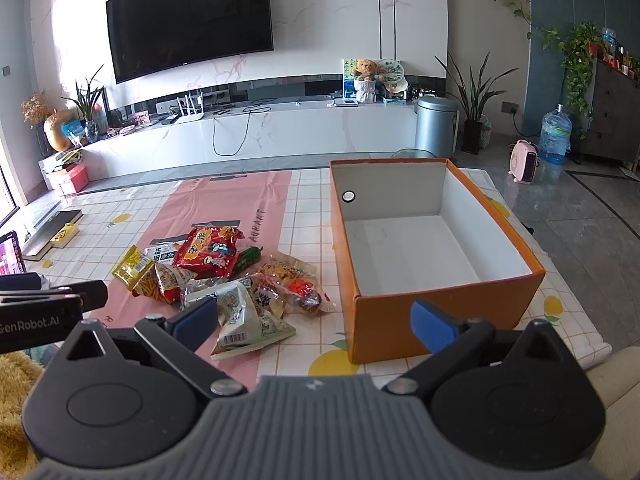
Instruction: Organize snacks
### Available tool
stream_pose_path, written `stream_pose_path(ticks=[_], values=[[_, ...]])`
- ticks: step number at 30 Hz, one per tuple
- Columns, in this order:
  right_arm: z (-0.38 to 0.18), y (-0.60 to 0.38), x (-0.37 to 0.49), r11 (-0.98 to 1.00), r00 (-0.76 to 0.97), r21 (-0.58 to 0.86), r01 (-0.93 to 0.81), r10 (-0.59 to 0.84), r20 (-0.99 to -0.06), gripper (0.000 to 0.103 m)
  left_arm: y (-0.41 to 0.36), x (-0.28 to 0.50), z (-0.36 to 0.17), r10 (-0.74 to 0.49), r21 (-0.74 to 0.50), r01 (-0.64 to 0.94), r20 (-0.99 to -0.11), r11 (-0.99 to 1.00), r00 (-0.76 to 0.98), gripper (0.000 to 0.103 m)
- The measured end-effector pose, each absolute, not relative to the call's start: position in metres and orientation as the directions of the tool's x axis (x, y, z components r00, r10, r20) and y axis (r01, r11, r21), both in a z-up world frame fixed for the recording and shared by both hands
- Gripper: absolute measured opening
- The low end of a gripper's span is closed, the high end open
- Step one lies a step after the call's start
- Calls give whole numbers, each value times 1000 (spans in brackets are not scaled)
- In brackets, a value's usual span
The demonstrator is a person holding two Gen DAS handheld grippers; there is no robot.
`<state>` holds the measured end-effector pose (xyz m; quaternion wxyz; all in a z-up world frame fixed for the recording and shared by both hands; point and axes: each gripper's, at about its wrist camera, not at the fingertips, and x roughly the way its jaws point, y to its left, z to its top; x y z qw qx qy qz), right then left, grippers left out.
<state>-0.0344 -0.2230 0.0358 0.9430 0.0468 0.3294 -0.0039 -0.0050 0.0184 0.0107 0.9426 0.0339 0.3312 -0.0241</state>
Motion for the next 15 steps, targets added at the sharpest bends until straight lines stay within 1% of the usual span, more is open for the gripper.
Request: stream_pose_path(ticks=[9, 10, 12, 15], values=[[34, -220, -32, 996, 782, 79, 32, 24, -622, 99, 23, -4, 9, -35, 30, 70, -637, 997, 770, 95], [34, -220, -32, 996, 783, 80, 31, 26, -622, 99, 24, -4, 9, -38, 26, 71, -639, 997, 768, 93], [33, -219, -32, 996, 783, 81, 27, 29, -621, 99, 25, -2, 7, -44, 20, 74, -646, 997, 762, 91], [30, -217, -30, 996, 783, 85, 14, 42, -620, 99, 29, 1, 4, -68, -5, 86, -660, 996, 748, 84]])
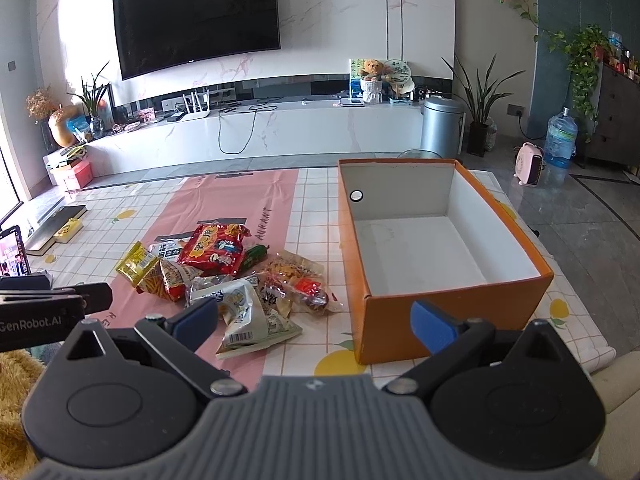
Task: Organize snacks
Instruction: 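Grasp the striped snack bag with the left gripper while the right grasps a white bread bag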
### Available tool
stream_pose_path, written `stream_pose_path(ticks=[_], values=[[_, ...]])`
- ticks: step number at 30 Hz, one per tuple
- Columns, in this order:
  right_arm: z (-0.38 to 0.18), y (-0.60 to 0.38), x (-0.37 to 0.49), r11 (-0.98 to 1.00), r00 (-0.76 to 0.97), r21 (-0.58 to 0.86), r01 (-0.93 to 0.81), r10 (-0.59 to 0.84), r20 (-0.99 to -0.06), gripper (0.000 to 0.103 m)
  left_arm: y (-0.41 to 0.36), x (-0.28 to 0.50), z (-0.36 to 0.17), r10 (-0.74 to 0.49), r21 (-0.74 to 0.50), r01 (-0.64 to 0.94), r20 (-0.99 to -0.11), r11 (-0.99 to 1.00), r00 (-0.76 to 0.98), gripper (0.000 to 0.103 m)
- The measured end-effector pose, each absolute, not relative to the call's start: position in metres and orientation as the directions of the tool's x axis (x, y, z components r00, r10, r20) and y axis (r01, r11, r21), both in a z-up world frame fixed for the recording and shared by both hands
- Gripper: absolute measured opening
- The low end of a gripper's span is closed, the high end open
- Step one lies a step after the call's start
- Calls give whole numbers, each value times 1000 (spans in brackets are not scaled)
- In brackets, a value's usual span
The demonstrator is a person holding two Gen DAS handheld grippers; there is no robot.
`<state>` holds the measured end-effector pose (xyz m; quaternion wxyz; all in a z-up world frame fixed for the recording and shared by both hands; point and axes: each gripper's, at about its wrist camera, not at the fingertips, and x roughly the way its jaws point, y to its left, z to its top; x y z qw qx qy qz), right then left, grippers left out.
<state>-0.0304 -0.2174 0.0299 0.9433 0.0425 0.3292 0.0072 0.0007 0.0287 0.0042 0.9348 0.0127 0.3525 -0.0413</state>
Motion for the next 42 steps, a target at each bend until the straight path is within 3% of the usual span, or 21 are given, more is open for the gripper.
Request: stream_pose_path(ticks=[3, 5, 7, 14, 21, 25, 42], values=[[25, -214, -28, 996, 785, 88, -10, 62, -617, 98, 34, 6, 0, -105, -44, 102, -675, 994, 730, 74], [22, -210, -25, 995, 783, 89, -35, 83, -617, 84, 38, 10, -3, -124, -64, 110, -686, 992, 717, 68], [18, -207, -20, 993, 772, 102, -52, 105, -626, 80, 41, 14, -6, -146, -89, 117, -691, 989, 708, 60], [-5, -187, 0, 979, 716, 142, -149, 206, -667, 56, 53, 35, -28, -176, -132, 117, -732, 984, 659, 57], [-24, -165, 40, 968, 668, 114, -225, 238, -705, 55, 71, 74, -34, -169, -150, 82, -765, 985, 622, 57], [-35, -155, 66, 963, 640, 99, -251, 242, -729, 55, 79, 102, -37, -156, -163, 46, -768, 986, 621, 68], [-78, -133, 130, 964, 572, 42, -263, 191, -798, 61, 109, 167, -85, -200, -253, -20, -808, 967, 554, 78]])
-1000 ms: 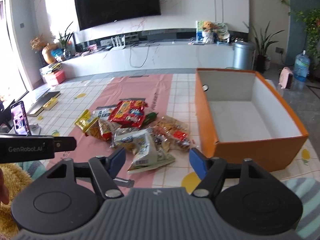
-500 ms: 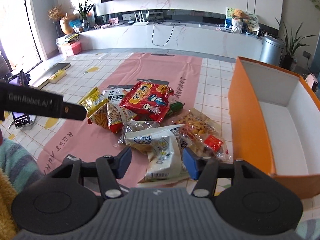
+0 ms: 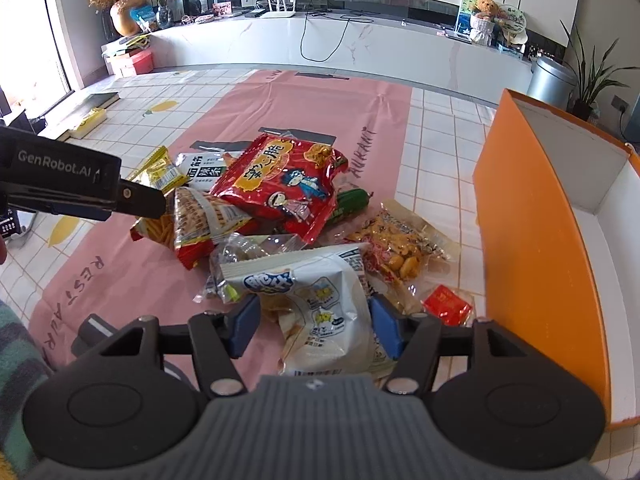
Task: Organize snacks
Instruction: 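Grasp the striped snack bag with the left gripper while the right grasps a white bread bag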
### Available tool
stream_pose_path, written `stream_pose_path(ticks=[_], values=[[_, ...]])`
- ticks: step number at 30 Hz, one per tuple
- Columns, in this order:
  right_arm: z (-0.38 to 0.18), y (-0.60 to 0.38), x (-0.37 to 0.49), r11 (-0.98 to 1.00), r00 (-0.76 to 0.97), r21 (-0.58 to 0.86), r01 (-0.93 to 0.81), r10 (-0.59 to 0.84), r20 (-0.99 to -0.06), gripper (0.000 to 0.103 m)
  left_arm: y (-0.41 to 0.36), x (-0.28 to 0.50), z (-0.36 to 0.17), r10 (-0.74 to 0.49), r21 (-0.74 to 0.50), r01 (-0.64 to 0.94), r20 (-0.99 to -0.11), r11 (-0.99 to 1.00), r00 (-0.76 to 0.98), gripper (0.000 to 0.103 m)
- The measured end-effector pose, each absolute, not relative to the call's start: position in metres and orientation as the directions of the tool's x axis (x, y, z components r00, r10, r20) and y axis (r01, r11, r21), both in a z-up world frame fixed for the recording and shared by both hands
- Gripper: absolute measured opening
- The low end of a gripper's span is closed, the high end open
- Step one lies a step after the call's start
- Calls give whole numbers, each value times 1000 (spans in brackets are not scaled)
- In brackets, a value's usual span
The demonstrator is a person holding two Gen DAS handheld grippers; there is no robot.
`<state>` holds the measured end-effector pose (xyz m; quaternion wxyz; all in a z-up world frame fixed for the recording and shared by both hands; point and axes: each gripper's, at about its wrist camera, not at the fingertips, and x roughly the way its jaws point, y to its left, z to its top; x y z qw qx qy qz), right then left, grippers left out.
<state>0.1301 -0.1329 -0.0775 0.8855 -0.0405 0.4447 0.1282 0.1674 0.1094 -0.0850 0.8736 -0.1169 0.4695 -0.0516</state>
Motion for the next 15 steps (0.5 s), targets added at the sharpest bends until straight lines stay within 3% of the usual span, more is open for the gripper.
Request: stream_pose_path(ticks=[9, 11, 15], values=[[-95, -130, 147, 965, 530, 27, -261, 166, -831, 60, 114, 184, -102, -242, -313, -43, -806, 949, 540, 81], [-98, -131, 149, 964, 523, 34, -262, 171, -835, 49, 116, 187, -106, -249, -326, -53, -807, 944, 535, 81], [-99, -136, 152, 966, 509, 70, -249, 192, -839, 45, 121, 192, -115, -272, -360, -72, -808, 930, 523, 81]])
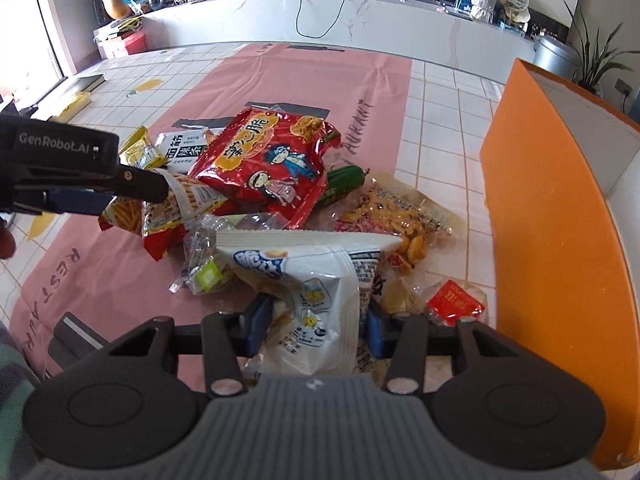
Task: Organize snacks
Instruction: 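Grasp the striped snack bag with the left gripper while the right grasps a white bread bag, then carry both bags over the orange box and open both grippers to drop them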
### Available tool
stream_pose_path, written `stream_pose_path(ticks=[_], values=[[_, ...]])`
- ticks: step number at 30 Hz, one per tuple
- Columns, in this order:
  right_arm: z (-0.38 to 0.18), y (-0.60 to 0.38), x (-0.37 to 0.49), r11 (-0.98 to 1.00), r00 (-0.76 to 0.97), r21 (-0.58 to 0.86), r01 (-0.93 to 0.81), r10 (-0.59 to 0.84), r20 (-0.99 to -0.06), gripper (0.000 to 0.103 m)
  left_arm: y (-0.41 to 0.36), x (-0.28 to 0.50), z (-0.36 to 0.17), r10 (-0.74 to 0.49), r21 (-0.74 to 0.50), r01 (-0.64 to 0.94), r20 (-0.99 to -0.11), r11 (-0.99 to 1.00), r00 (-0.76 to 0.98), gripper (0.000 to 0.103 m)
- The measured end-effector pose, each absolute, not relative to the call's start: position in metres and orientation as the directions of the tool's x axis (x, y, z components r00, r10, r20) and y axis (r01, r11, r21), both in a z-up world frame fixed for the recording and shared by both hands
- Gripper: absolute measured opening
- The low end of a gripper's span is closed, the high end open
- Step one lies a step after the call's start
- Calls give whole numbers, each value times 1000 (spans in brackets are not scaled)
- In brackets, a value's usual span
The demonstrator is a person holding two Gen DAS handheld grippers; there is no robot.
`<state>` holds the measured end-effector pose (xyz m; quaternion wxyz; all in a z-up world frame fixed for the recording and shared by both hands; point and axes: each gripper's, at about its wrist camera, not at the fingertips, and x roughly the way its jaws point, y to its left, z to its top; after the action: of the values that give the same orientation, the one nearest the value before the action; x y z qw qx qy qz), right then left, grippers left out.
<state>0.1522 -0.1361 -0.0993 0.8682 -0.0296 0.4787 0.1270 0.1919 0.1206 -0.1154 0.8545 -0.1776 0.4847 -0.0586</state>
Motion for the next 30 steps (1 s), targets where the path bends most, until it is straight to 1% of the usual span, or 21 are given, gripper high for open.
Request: stream_pose_path(ticks=[5, 11, 12, 14, 16, 17, 19, 22, 25, 30], values=[[-101, -139, 155, 964, 491, 106, -244, 217, -844, 43, 124, 198, -125, -311, -414, -95, -799, 905, 514, 83], [-101, -141, 157, 962, 483, 122, -244, 229, -845, 43, 126, 203, -136, -328, -439, -118, -800, 891, 503, 84], [-101, -142, 156, 962, 483, 129, -242, 235, -844, 43, 126, 204, -138, -332, -443, -118, -800, 889, 500, 83], [-101, -144, 156, 961, 482, 138, -240, 241, -842, 42, 125, 204, -139, -341, -450, -112, -796, 886, 500, 76], [-101, -145, 156, 961, 484, 143, -239, 245, -840, 41, 123, 204, -139, -334, -435, -98, -799, 895, 501, 63], [-101, -146, 155, 960, 485, 144, -240, 247, -839, 40, 122, 204, -139, -330, -428, -92, -800, 899, 501, 62], [-101, -147, 154, 958, 485, 151, -245, 256, -837, 39, 122, 204, -139, -335, -433, -91, -798, 897, 501, 54], [-99, -149, 152, 953, 482, 155, -259, 267, -834, 37, 122, 203, -137, -338, -438, -94, -797, 894, 500, 49], [-93, -154, 149, 949, 486, 165, -267, 280, -828, 35, 121, 196, -130, -313, -416, -99, -802, 904, 509, 47], [-74, -164, 143, 940, 506, 217, -264, 327, -798, 34, 116, 176, -106, -273, -387, -98, -788, 917, 552, 47]])
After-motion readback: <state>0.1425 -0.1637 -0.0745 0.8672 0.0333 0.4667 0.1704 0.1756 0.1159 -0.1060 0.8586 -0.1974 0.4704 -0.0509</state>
